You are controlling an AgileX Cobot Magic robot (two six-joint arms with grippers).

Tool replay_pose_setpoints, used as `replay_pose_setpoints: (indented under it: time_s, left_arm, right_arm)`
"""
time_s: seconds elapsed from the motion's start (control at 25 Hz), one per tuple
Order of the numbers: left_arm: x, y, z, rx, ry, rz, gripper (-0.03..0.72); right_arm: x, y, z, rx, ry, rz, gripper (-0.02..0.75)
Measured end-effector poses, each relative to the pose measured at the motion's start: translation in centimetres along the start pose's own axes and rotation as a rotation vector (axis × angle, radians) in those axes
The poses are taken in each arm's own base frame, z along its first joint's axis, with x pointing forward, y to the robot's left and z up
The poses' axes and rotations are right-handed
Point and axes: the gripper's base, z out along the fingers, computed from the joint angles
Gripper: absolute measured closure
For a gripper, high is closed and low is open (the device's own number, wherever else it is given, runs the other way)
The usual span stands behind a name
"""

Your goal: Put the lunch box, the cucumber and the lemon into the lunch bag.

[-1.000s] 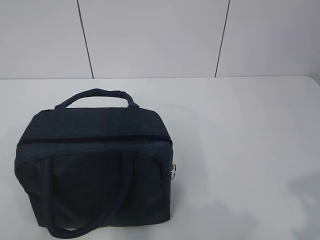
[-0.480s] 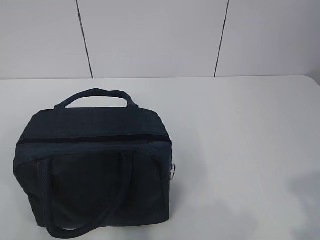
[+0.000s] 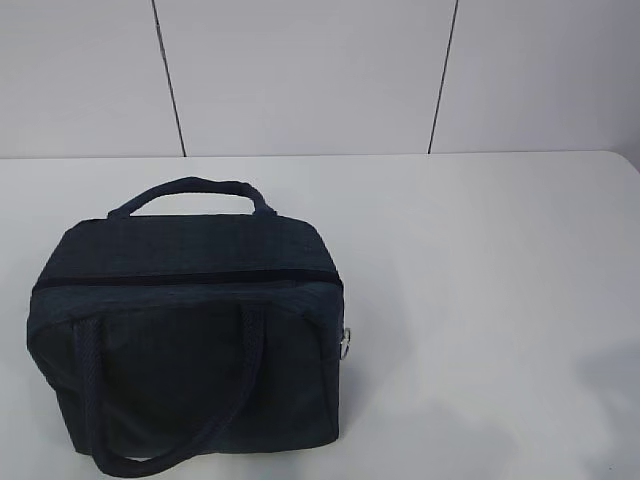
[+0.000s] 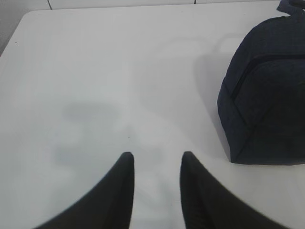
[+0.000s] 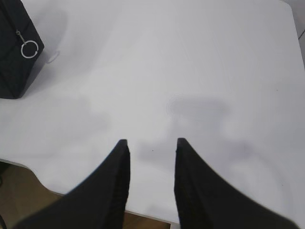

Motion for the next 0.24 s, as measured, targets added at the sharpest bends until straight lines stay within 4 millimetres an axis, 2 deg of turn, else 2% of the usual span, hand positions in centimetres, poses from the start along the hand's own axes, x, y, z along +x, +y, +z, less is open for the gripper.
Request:
replay_pose_setpoints:
  time_s: [0.24]
  left_arm:
    - [0.0,0.01,0.0,-0.001,0.0,0.001,0.454]
  right_arm:
    - [0.0,0.0,0.0,0.0,0.0,0.0,0.507]
